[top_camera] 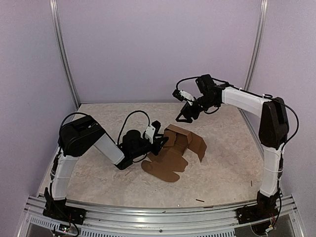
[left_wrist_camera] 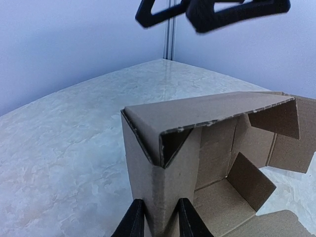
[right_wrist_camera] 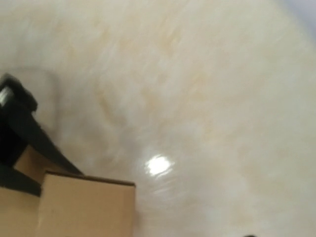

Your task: Fold the paper box

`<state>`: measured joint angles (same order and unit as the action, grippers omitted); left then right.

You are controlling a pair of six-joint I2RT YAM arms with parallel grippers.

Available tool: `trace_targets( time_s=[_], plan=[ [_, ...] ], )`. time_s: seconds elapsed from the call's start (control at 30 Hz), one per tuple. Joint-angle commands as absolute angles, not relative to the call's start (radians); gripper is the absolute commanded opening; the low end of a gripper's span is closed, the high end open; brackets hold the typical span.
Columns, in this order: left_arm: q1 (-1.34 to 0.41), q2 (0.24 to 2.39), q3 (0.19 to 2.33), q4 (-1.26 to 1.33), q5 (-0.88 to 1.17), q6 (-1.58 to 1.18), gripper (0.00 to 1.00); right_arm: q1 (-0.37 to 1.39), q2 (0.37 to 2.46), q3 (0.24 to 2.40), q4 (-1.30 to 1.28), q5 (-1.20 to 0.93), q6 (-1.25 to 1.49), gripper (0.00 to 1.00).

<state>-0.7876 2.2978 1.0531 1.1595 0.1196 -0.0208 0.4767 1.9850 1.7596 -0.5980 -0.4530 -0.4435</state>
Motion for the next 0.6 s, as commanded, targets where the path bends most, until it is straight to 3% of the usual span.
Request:
trace_targets(
  time_s=[0.0, 0.57],
  plan=[
    [-0.781, 2.327, 1.058, 1.167, 0.14, -0.031, 0.24, 0.428, 2.121, 1.831, -0.795, -0.693, -0.346, 0.75],
    [-0.781, 2.366, 1.157, 1.03, 0.193, -0.003, 0.3, 0.399, 2.212, 1.804, -0.879, -0.918, -0.353, 0.68]
  ],
)
